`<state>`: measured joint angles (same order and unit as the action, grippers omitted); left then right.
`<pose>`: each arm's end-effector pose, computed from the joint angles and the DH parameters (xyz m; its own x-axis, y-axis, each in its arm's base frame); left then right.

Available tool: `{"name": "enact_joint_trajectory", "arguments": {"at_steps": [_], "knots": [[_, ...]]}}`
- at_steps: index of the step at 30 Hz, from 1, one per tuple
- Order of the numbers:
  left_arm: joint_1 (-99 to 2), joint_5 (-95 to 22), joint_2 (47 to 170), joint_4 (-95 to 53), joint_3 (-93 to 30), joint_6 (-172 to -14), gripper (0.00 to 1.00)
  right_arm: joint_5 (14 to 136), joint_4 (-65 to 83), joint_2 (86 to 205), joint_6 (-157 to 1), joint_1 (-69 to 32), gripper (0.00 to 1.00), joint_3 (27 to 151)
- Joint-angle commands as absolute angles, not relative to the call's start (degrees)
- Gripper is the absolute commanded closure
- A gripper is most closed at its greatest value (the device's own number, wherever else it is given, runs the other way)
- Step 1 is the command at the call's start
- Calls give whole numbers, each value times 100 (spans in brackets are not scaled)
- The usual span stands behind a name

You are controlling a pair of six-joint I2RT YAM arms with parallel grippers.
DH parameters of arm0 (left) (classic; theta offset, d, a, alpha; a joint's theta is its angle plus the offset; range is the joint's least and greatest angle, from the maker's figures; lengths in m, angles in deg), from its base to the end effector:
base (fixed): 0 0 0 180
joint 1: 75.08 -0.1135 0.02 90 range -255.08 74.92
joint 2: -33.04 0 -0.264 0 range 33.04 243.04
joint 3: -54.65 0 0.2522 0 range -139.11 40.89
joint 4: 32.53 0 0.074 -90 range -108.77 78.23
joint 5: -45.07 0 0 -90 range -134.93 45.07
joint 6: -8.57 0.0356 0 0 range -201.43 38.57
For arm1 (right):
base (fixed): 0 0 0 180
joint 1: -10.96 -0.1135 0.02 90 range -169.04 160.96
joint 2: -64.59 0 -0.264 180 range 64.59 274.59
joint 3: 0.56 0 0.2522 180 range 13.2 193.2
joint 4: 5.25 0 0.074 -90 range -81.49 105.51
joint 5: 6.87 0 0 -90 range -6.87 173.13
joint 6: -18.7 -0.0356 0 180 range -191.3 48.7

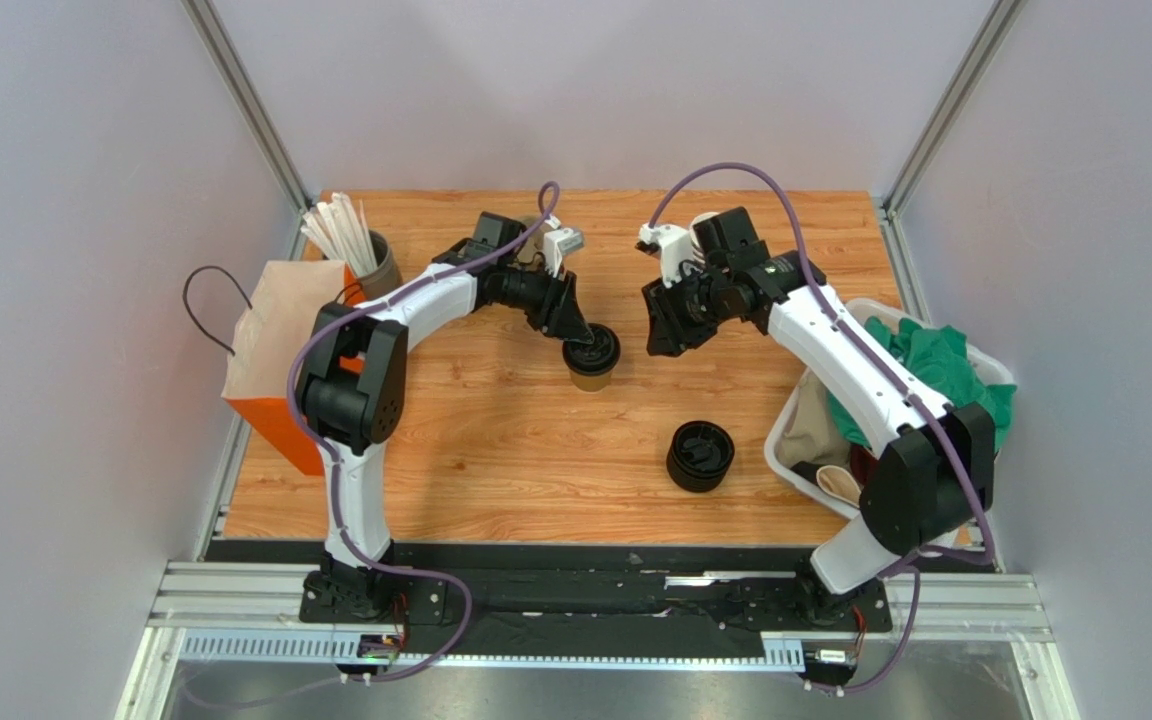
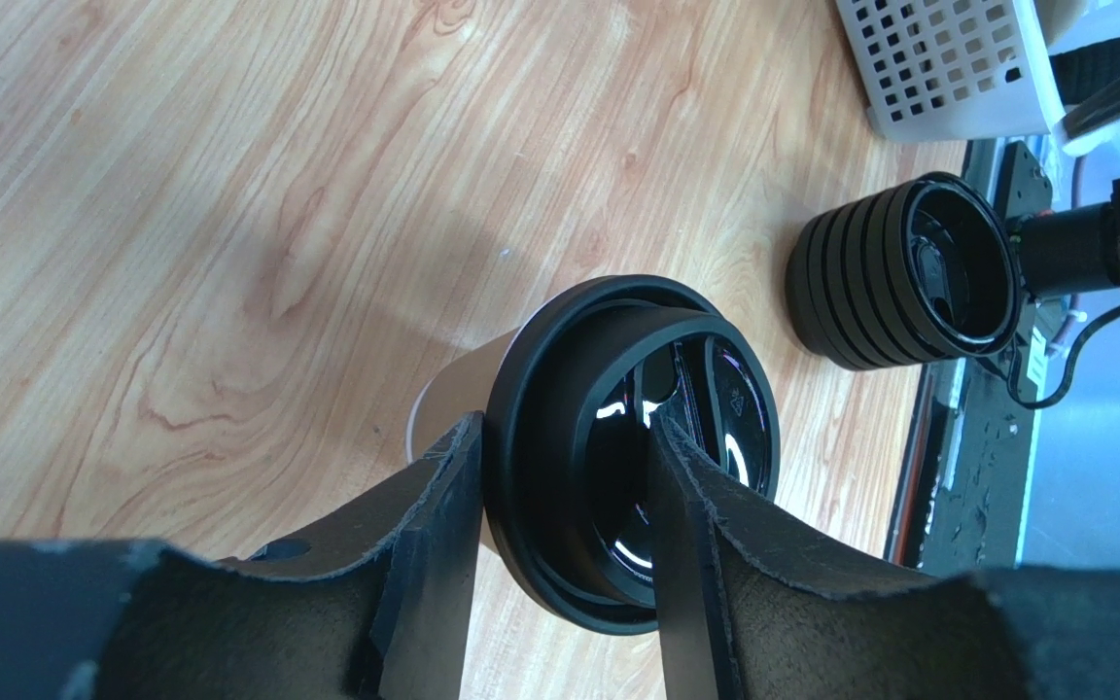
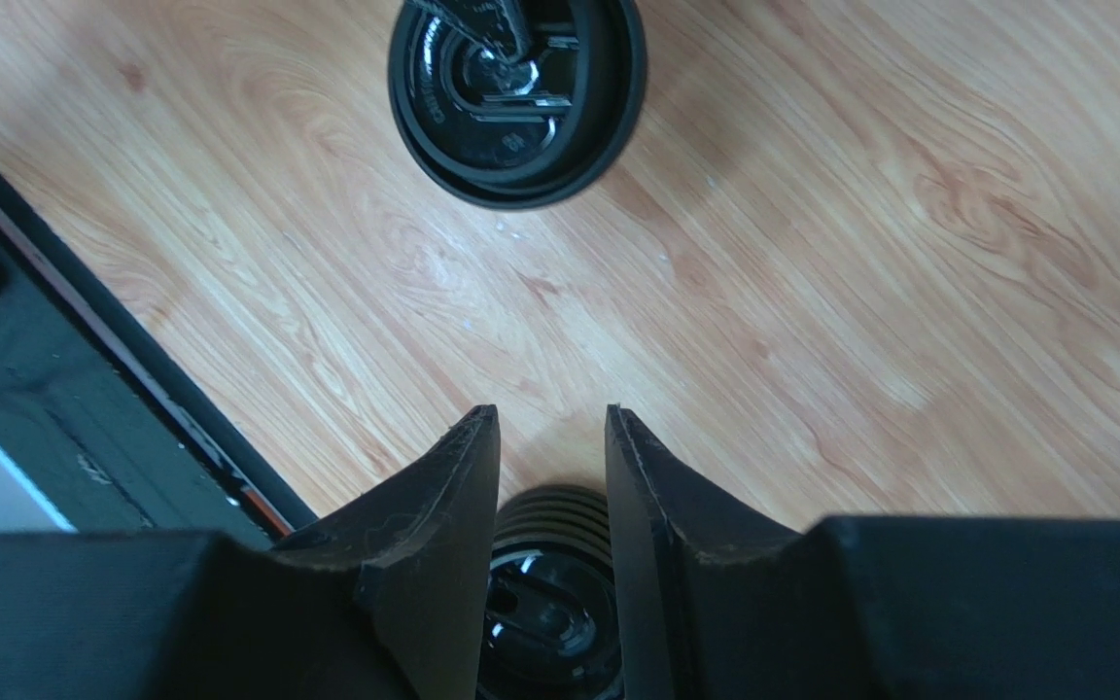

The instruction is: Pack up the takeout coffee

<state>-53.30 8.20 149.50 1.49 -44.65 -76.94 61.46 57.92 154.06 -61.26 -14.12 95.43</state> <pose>0.3965 -0.1891 0.2011 -0.6674 0.3173 -0.6737 0.7429 0.3473 -0.5723 0.2906 0.1505 0.3167 -0.6443 -0.4804 -0.5951 -0.7008 0.6824 0.2079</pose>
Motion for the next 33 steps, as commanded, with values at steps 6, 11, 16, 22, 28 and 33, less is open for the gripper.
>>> {"name": "enact_joint_trajectory", "arguments": {"at_steps": [6, 11, 16, 22, 28, 33], "knots": [[-5284, -353, 15108, 628, -4067, -7607, 54, 4684, 5167, 16548, -6734, -1119, 67, 10117], [-5293, -362, 15134, 506, -3979, -7641, 54, 4009, 4982, 17162, -7076, -917, 67, 10170], [-5293, -344, 15160, 374, -3918, -7712, 53, 3568, 4895, 17576, -7234, -653, 66, 10425], [-5284, -362, 15160, 330, -3900, -7738, 53, 3427, 4648, 17963, -7508, -644, 66, 10609], [-5284, -397, 15160, 277, -3874, -7773, 53, 3426, 4578, 18245, -7587, -688, 66, 10680], [-5284, -380, 15151, 250, -3865, -7782, 53, 3497, 4508, 18324, -7631, -723, 66, 10715]]}}
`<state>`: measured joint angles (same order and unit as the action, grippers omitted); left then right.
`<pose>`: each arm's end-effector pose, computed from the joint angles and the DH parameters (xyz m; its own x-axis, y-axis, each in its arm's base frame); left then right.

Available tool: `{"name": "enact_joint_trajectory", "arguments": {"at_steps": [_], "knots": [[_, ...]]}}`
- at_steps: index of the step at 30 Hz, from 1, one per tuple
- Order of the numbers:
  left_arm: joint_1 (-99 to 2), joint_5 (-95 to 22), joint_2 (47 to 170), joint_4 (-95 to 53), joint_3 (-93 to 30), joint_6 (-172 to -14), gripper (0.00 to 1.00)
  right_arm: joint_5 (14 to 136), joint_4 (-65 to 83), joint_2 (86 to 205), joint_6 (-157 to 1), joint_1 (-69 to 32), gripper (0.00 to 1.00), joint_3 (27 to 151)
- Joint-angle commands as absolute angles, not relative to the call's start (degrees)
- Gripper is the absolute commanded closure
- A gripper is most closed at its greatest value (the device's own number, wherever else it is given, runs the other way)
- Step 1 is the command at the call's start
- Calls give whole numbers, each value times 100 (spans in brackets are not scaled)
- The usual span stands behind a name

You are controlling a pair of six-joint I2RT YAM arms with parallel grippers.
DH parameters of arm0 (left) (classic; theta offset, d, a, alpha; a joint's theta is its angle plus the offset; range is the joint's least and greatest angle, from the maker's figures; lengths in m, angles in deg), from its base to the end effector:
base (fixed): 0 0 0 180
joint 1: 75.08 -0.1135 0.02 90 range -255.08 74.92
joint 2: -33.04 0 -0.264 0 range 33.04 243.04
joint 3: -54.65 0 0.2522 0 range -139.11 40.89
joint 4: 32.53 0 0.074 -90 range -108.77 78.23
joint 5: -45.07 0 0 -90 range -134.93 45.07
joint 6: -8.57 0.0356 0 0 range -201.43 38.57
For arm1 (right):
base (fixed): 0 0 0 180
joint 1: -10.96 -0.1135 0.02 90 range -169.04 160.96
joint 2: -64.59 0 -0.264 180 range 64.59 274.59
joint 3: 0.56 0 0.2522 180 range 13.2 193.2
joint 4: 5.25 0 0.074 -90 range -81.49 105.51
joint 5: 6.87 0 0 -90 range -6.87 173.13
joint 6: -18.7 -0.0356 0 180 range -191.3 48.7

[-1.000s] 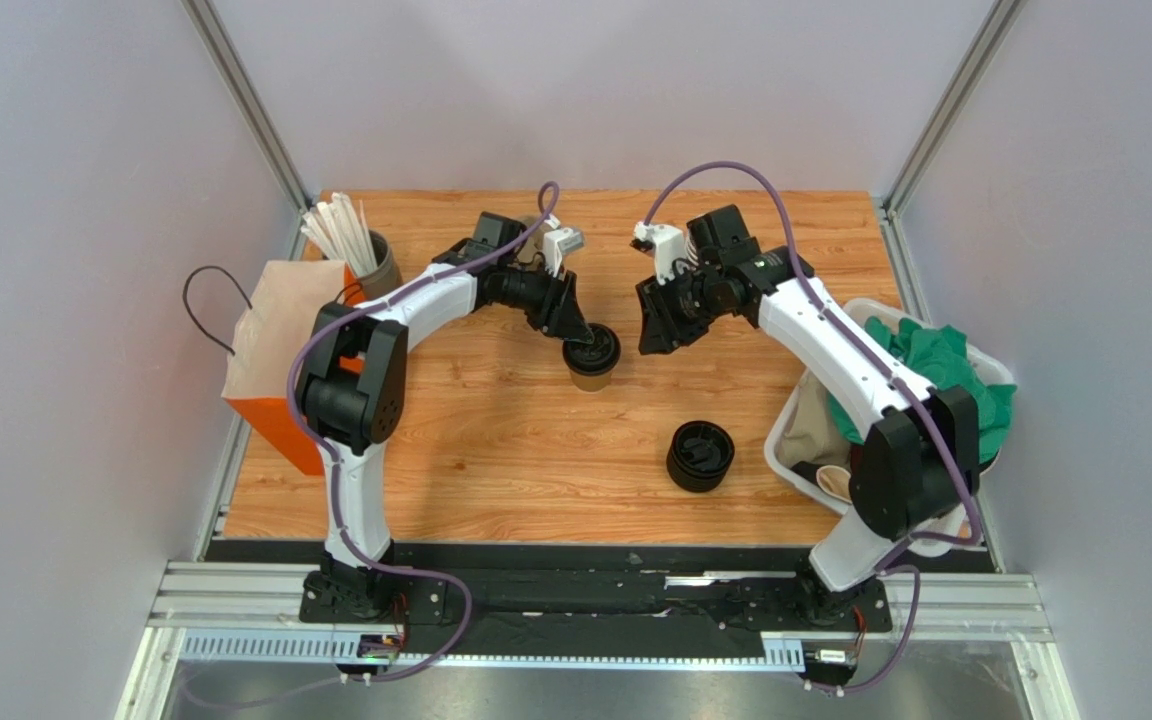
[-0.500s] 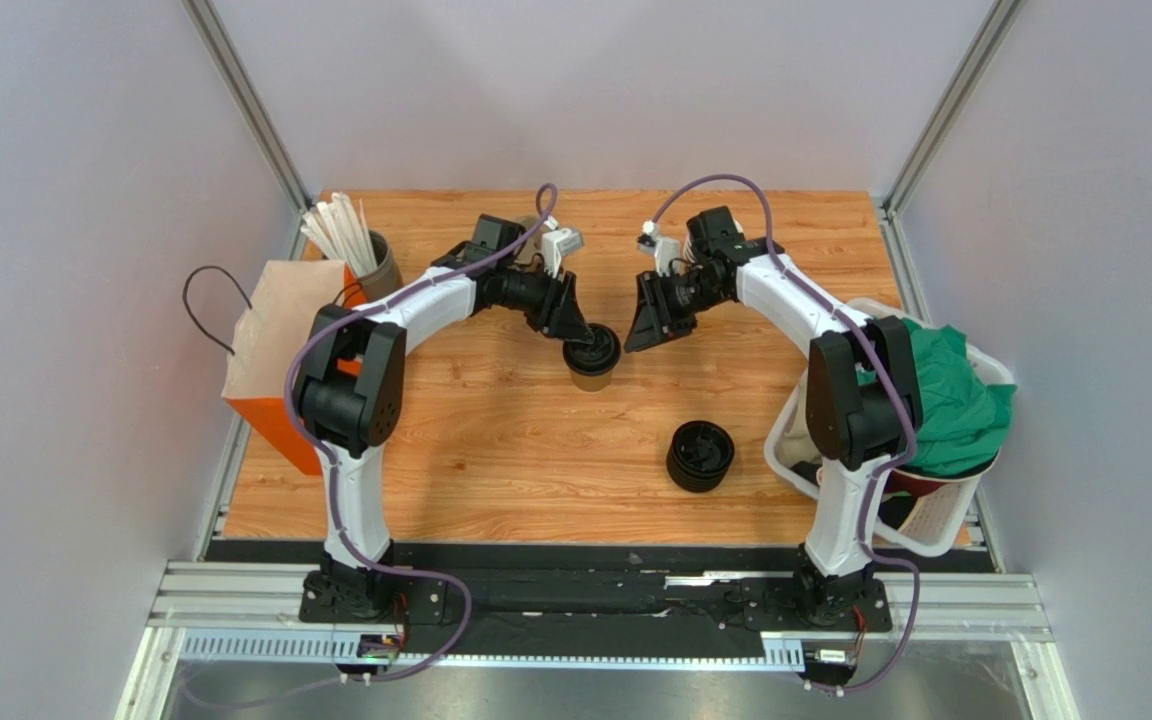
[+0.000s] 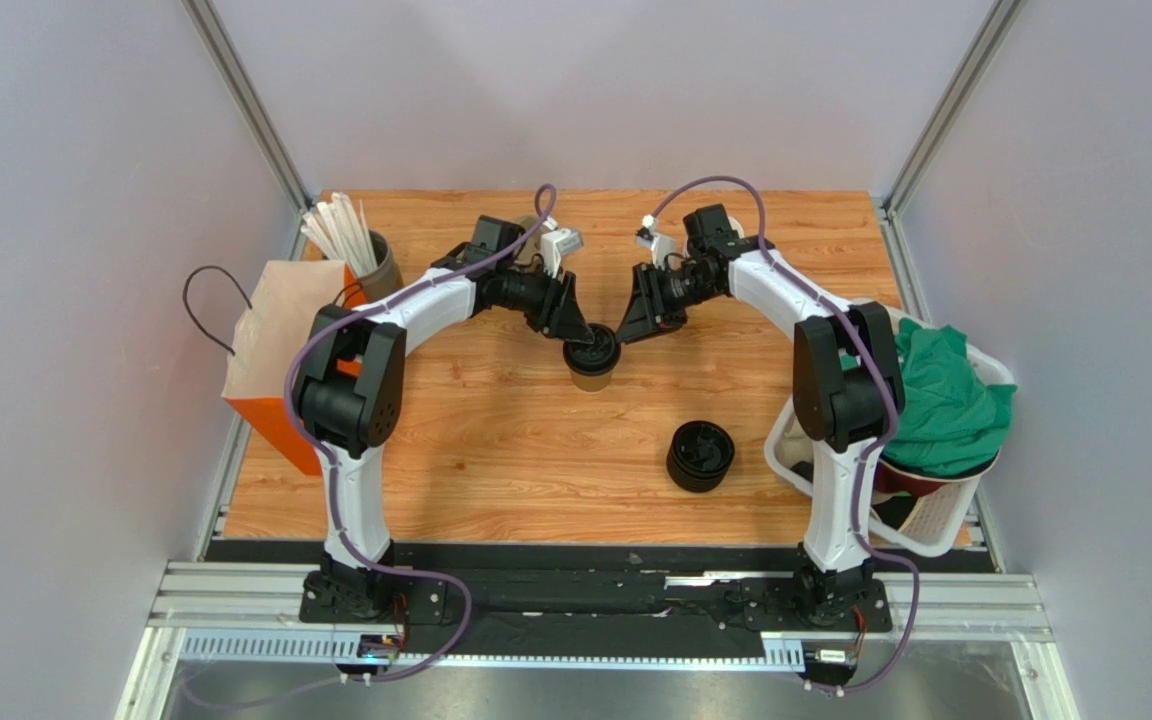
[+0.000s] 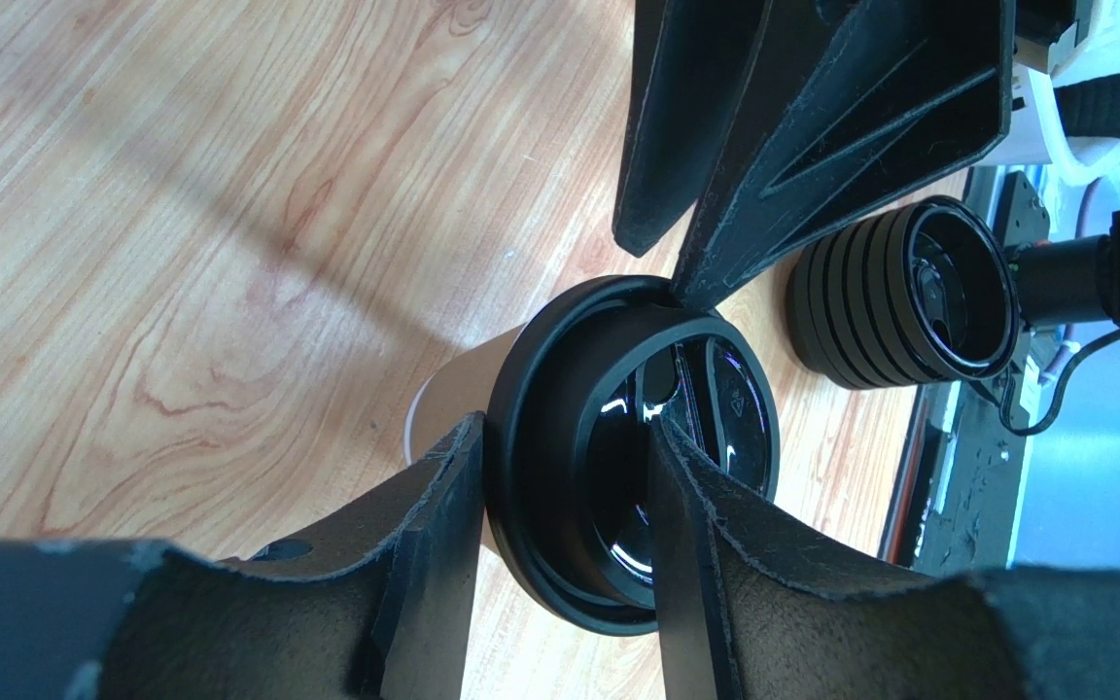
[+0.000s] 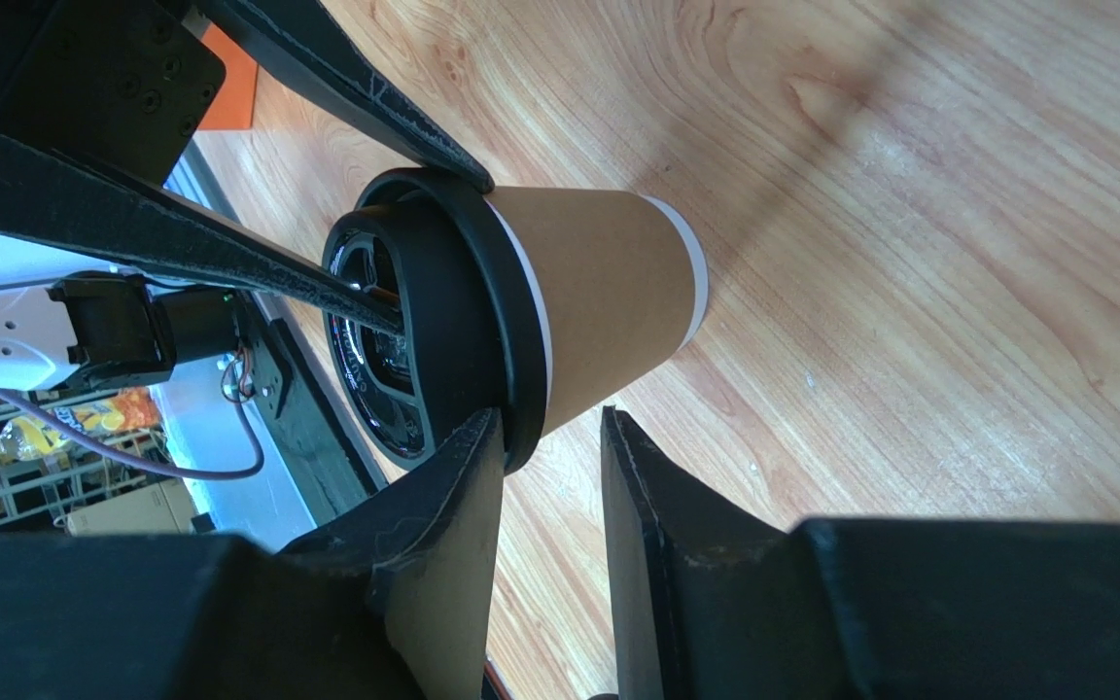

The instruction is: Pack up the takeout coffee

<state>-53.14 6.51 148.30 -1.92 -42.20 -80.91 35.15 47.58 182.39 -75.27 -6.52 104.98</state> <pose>0.3931 -0.1884 0.2000 -0.6938 0.2856 -0.6611 0.7149 0.3840 -0.5844 0.4029 0.1546 0.2047 -0.8976 -0.2341 -0.3735 -0.4384 0.5620 0.7013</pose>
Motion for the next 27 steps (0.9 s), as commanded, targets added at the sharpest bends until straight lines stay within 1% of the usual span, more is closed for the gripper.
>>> {"name": "enact_joint_trajectory", "arguments": {"at_steps": [1, 11, 19, 27], "knots": [[-5284, -380, 15151, 242, -3856, -7774, 53, 3506, 4499, 18341, -7649, -723, 66, 10715], [-5284, -397, 15178, 233, -3856, -7800, 54, 3523, 4420, 18535, -7736, -767, 68, 10794], [-5284, -406, 15143, 207, -3830, -7800, 54, 3488, 4393, 18588, -7851, -776, 68, 11111], [-5284, -450, 15160, 163, -3830, -7835, 54, 3743, 4402, 18579, -7658, -908, 68, 10918]]}}
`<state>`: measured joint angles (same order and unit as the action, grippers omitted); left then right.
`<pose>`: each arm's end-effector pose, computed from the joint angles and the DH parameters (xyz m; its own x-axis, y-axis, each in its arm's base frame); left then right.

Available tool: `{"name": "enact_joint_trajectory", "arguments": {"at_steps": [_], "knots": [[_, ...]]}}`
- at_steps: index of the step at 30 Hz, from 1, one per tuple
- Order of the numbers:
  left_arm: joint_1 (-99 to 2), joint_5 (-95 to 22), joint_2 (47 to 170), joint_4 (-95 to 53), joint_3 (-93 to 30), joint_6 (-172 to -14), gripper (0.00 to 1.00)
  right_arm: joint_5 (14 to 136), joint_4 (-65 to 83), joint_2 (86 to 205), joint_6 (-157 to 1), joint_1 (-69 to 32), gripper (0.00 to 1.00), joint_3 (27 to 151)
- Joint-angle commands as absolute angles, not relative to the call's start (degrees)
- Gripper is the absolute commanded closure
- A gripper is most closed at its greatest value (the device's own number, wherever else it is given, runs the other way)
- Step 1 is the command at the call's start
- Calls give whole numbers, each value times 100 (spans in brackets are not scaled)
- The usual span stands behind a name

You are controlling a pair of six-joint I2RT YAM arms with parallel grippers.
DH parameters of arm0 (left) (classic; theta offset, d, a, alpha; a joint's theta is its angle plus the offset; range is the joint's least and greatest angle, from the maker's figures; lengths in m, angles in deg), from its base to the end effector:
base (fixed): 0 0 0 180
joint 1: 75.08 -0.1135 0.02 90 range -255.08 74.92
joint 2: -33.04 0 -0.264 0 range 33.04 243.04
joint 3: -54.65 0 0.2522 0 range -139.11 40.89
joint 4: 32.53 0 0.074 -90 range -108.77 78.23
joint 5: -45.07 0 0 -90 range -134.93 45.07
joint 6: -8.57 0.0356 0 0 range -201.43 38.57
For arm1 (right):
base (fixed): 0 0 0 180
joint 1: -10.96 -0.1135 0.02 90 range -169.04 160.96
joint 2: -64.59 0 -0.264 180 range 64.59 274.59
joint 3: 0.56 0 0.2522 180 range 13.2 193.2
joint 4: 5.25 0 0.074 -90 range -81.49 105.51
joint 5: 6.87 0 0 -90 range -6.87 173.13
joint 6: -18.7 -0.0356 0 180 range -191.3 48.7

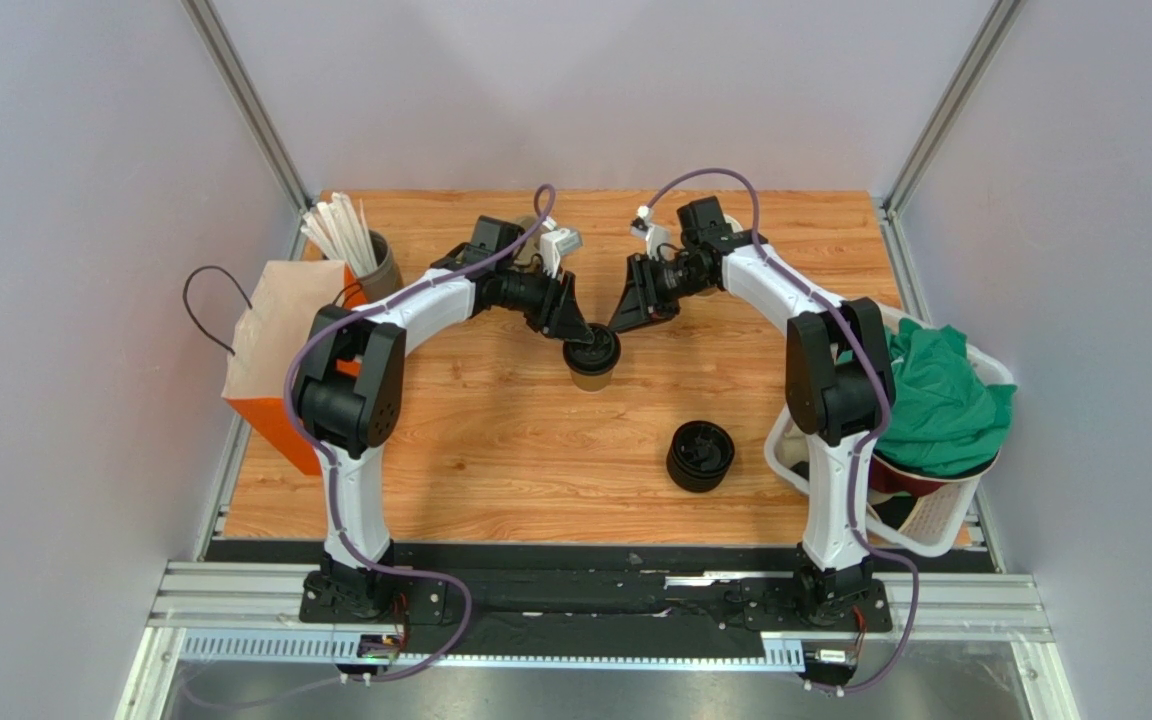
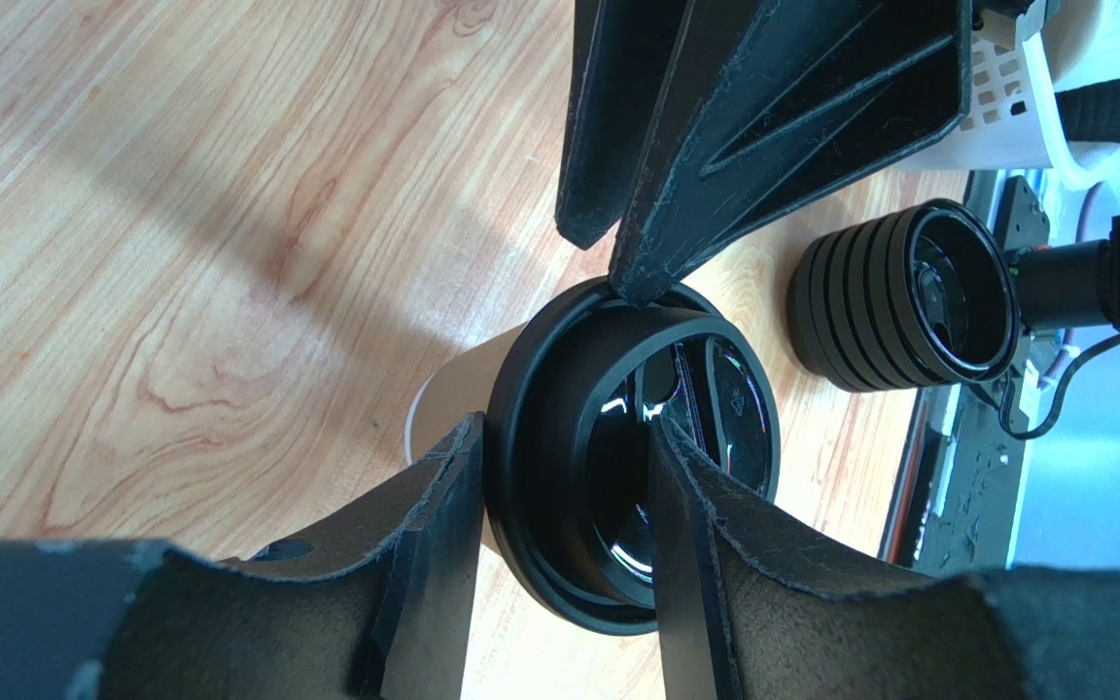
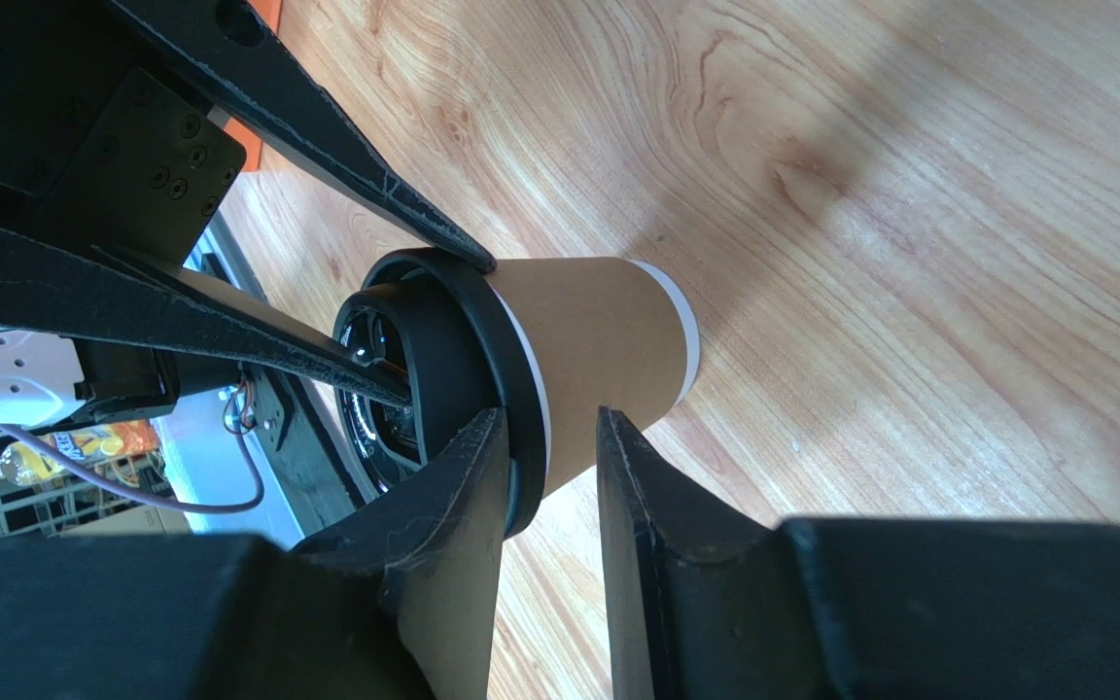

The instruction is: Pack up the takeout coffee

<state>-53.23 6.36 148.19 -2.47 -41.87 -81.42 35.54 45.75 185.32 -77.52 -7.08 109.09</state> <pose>0.3932 -0.1876 0.1996 -0.6971 0.2796 -0.6602 0.7110 0.3887 -0.5860 0.4181 0.1638 0.2054 -0.8935 -0.2141 -0.3948 -0.4434 0.5607 0.6993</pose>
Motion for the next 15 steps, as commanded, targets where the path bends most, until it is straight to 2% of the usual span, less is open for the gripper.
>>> {"name": "enact_joint_trajectory", "arguments": {"at_steps": [1, 15], "knots": [[-5284, -459, 15160, 171, -3830, -7826, 54, 3821, 4402, 18570, -7640, -925, 68, 10900], [-5284, -590, 15178, 180, -3847, -7888, 54, 5219, 4569, 18430, -7297, -1136, 69, 10663]]}}
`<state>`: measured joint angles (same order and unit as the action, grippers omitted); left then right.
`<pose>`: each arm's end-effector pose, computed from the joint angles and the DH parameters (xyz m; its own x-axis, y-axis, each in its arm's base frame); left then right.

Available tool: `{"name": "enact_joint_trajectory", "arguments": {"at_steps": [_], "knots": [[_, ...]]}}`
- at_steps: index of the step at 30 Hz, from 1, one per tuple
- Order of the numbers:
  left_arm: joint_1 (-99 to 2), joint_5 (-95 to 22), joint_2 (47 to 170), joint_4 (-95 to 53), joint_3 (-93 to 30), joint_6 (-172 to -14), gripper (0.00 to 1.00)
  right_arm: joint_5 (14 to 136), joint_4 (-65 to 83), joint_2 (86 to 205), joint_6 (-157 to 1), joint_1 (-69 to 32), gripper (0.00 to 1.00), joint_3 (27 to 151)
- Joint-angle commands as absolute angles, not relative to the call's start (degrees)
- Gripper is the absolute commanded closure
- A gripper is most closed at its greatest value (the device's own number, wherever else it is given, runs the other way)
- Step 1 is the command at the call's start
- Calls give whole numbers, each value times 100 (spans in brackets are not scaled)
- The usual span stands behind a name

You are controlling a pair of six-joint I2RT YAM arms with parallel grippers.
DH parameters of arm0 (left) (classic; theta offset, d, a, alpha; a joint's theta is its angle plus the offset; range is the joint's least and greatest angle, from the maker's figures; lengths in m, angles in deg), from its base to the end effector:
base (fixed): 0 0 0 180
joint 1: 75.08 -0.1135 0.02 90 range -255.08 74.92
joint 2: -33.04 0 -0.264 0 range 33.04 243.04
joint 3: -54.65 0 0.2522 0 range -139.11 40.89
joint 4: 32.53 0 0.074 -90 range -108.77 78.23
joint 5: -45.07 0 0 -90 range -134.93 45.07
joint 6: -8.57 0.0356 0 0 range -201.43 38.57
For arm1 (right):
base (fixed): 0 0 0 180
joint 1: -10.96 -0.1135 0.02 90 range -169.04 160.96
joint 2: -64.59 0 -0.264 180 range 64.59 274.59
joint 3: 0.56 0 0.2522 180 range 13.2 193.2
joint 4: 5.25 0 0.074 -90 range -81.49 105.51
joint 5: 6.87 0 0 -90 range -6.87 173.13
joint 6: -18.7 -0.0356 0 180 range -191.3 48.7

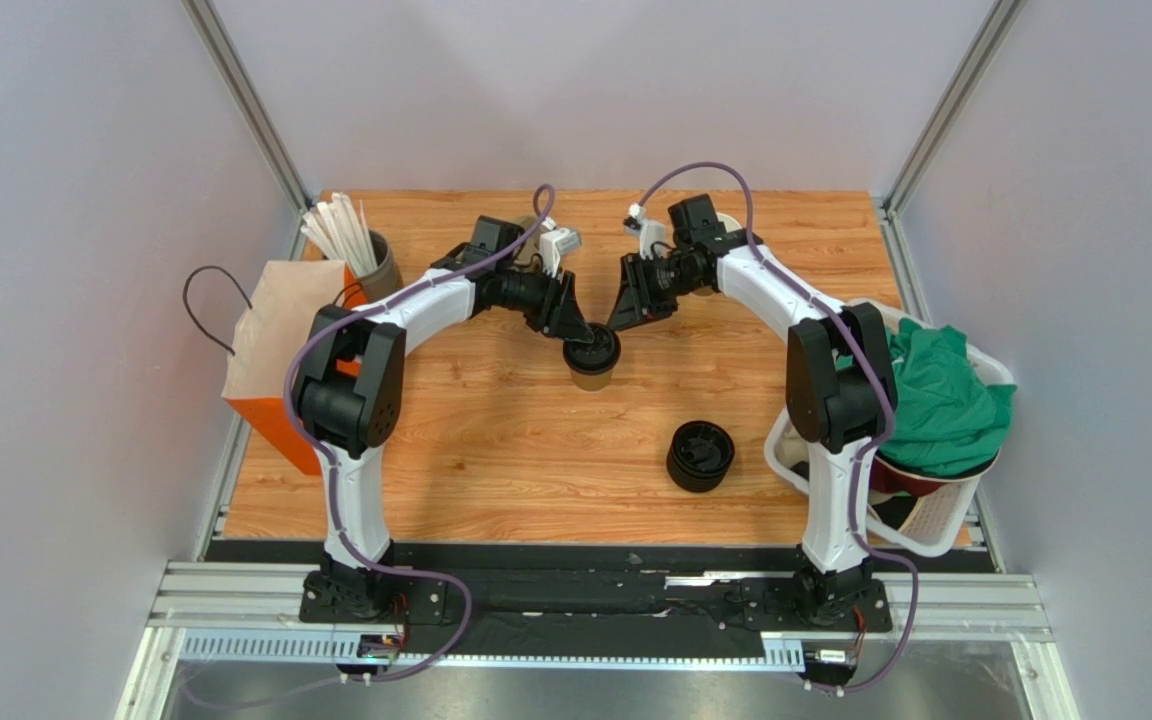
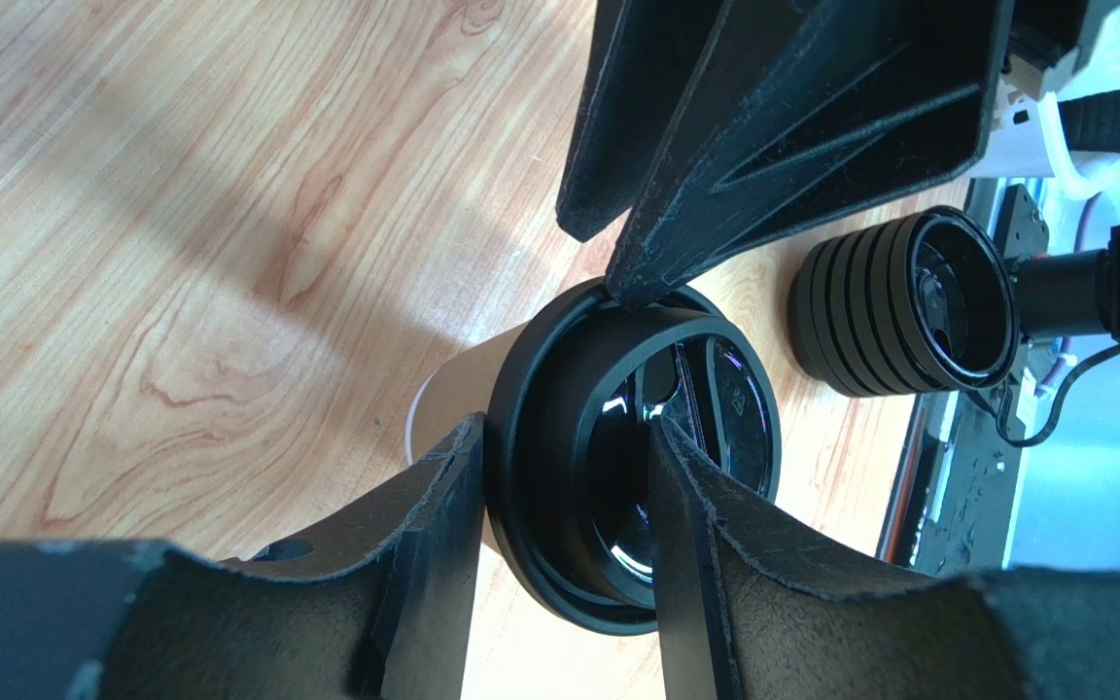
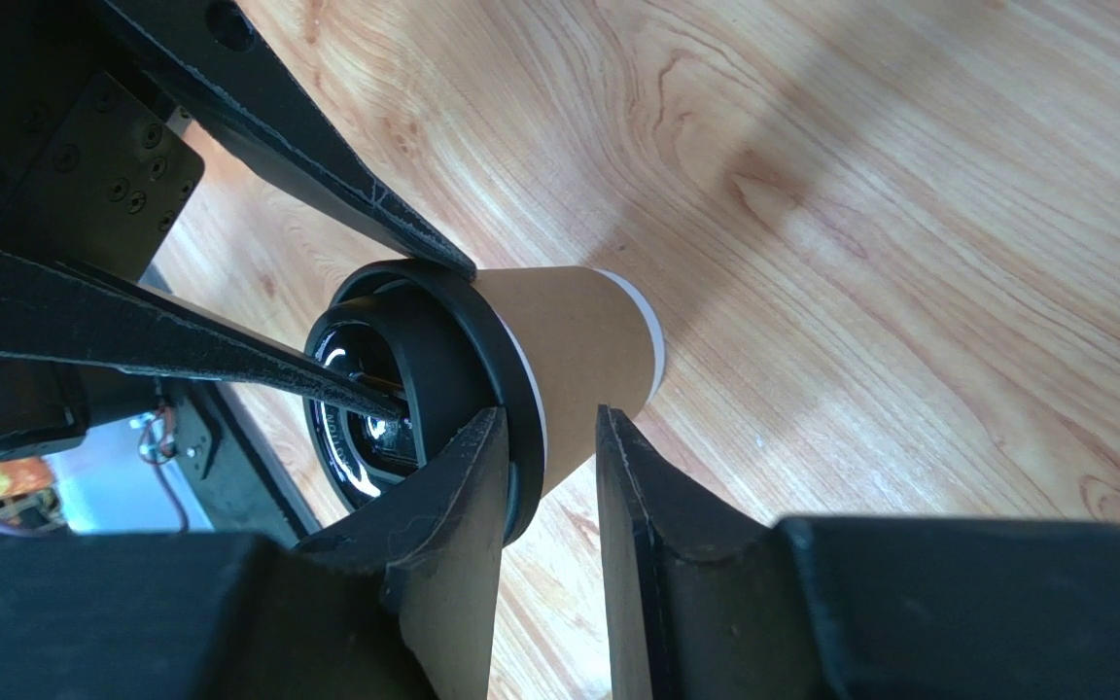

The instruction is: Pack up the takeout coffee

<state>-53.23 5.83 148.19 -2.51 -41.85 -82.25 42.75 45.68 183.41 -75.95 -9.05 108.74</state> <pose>0.3934 -0.1874 0.1993 -0.7071 0.2738 -0.6520 0.7001 0.4007 -0.5910 0.4111 0.1742 0.2151 -0.8602 -0.2475 -0.4459 -0.4928 0.6286 0.6017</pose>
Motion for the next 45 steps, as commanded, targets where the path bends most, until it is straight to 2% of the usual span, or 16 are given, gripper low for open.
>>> {"name": "enact_joint_trajectory", "arguments": {"at_steps": [1, 16, 30, 45], "knots": [[-5284, -590, 15195, 189, -3856, -7888, 54, 5341, 4578, 18412, -7254, -1145, 69, 10654], [-5284, -643, 15195, 250, -3874, -7870, 55, 6624, 4630, 18245, -6700, -1698, 69, 10276], [-5266, -731, 15072, 435, -3812, -7791, 55, 7127, 4806, 18359, -6427, -2024, 69, 10056], [-5258, -722, 15020, 400, -3777, -7782, 55, 7030, 5316, 17375, -6427, -1822, 66, 11128]]}}
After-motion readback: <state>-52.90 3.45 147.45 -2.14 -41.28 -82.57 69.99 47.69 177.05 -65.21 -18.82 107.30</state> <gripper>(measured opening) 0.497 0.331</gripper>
